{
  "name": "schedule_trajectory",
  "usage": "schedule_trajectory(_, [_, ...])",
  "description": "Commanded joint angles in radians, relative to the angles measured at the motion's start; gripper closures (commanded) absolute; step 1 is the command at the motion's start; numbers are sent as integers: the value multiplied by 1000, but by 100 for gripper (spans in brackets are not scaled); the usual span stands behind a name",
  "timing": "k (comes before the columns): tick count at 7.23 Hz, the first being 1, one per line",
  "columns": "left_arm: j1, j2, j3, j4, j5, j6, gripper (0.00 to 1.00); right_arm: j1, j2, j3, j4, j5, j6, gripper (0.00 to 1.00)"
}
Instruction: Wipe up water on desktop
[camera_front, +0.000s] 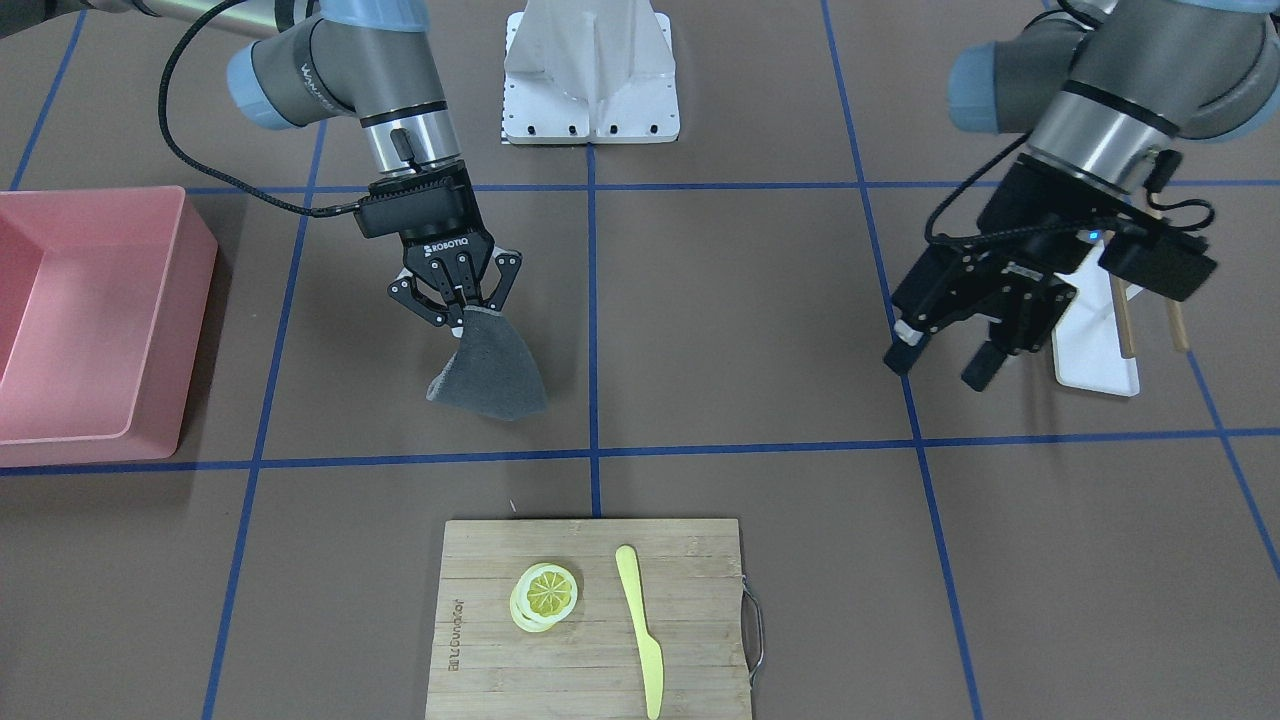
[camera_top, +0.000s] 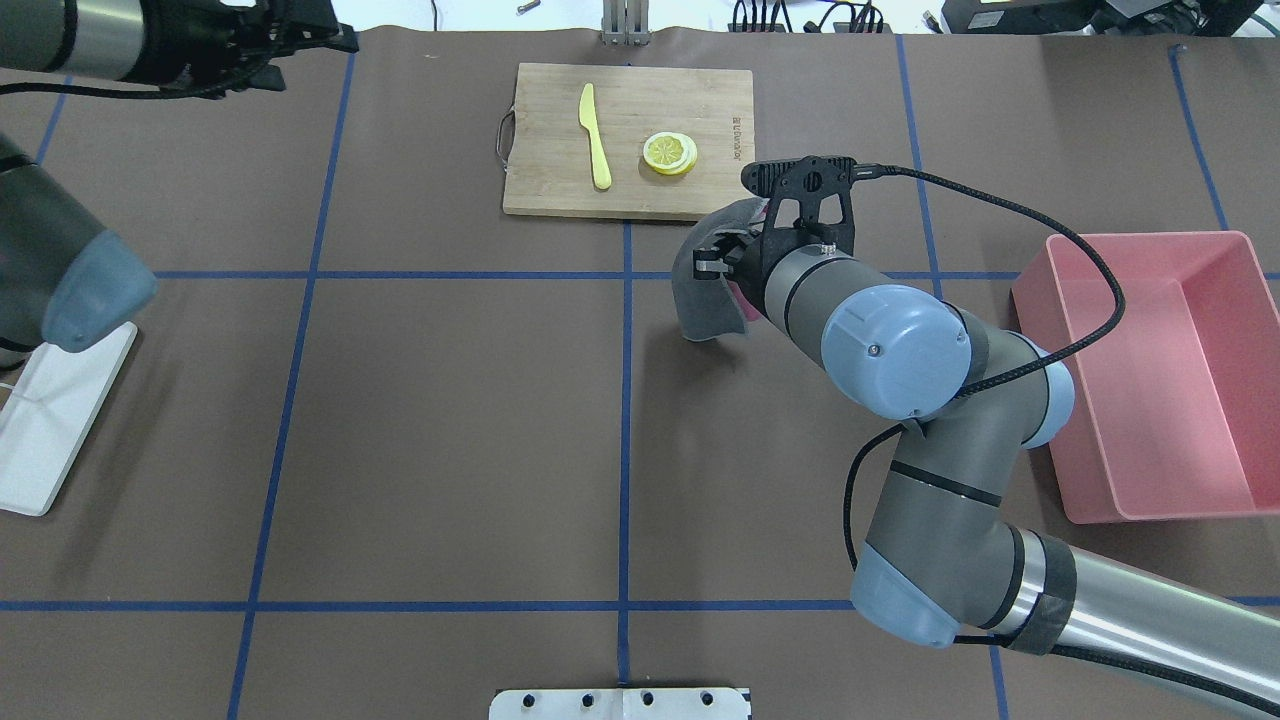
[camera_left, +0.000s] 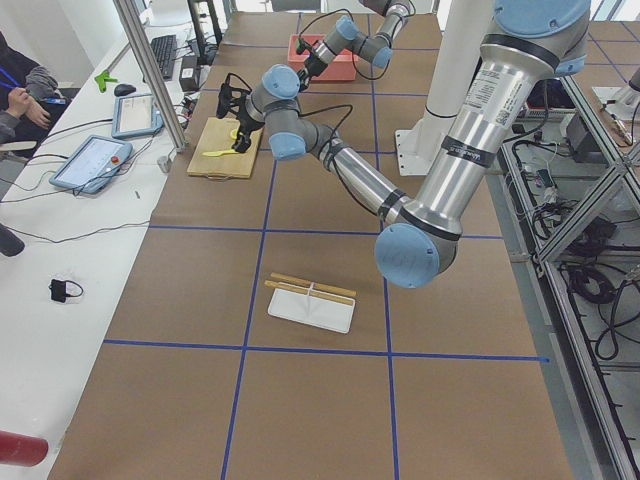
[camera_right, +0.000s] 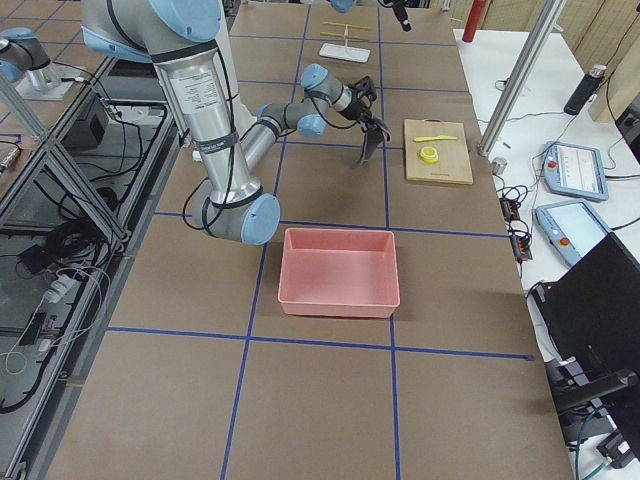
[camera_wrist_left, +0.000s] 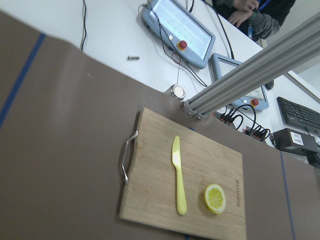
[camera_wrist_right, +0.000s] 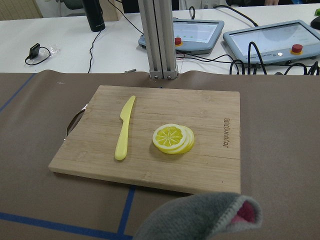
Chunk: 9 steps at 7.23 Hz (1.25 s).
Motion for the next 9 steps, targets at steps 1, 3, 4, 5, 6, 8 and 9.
schedule_trajectory(1, [-81, 93, -1, 60, 0, 428, 1, 2, -3, 0, 0, 1, 0, 100])
schedule_trajectory(3, [-202, 181, -3, 169, 0, 806, 1, 2, -4, 0, 2, 1, 0, 100])
schedule_trajectory(4, [-262, 210, -5, 232, -1, 939, 1, 2, -4, -1, 2, 1, 0, 100])
schedule_trajectory(5, [-302, 233, -5, 320, -33, 1006, 1, 2, -6, -1, 2, 1, 0, 100])
schedule_trajectory(6, [-376, 232, 2, 446, -126, 1045, 1, 2, -13, 0, 6, 2, -5, 100])
schedule_trajectory(8, [-522, 233, 15, 650, -207, 1195, 1, 3, -17, 10, 9, 4, -14, 100])
schedule_trajectory(9, [-541, 244, 85, 660, -210, 1198, 1, 5, -18, 17, 8, 4, -14, 100])
